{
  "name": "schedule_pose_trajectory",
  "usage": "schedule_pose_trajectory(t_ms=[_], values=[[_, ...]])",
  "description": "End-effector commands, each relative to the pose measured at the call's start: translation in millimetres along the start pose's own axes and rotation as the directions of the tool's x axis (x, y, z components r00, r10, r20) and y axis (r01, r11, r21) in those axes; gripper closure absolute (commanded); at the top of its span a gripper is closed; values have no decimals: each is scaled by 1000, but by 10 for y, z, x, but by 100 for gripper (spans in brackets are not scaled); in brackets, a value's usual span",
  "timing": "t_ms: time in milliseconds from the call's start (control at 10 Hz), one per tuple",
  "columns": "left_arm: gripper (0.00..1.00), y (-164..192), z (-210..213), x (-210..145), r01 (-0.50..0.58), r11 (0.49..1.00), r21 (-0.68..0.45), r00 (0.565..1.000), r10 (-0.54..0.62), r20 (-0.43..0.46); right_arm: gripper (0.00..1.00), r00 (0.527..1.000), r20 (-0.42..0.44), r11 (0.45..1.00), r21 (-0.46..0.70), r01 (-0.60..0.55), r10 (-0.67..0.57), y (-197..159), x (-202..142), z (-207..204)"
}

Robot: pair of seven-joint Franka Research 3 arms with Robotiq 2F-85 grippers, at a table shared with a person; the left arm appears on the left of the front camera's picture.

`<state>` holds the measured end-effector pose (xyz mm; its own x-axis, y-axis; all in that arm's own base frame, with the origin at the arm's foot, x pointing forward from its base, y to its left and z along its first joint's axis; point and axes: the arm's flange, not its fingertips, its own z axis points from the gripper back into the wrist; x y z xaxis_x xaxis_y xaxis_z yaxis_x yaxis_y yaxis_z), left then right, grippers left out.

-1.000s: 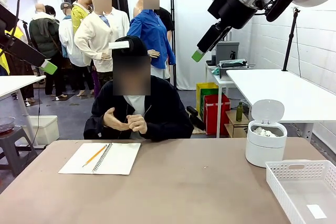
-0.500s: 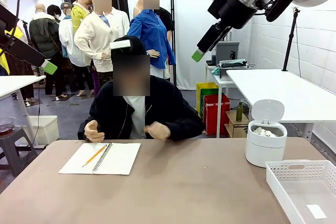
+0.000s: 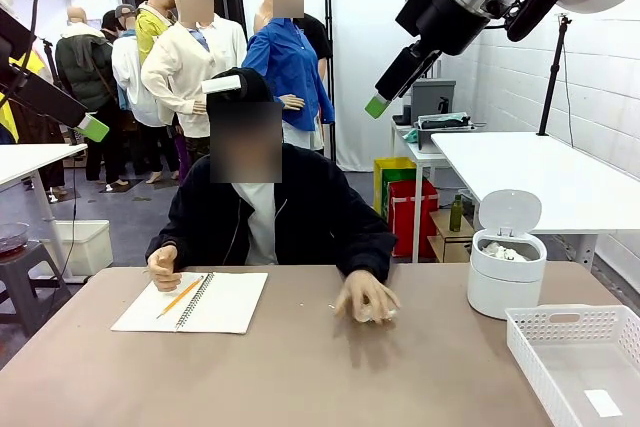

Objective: Sort the paper based on its condition.
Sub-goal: If a person hands you a paper, place it in the Organizing basket , and if it's crumpled, put it in the Trash can.

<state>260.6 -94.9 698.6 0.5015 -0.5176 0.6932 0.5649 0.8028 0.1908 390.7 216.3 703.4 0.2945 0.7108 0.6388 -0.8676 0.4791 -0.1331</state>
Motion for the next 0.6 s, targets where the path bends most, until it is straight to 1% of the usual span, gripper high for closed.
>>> schedule_pose_trajectory(t_ms=[0,500], values=[[0,3,5,-2,-1,1000,1,1000,1,1,0,1000,1,1000,1,2,-2,-2,1,5],[0,3,5,-2,-1,1000,1,1000,1,1,0,1000,1,1000,1,2,-2,-2,1,5]])
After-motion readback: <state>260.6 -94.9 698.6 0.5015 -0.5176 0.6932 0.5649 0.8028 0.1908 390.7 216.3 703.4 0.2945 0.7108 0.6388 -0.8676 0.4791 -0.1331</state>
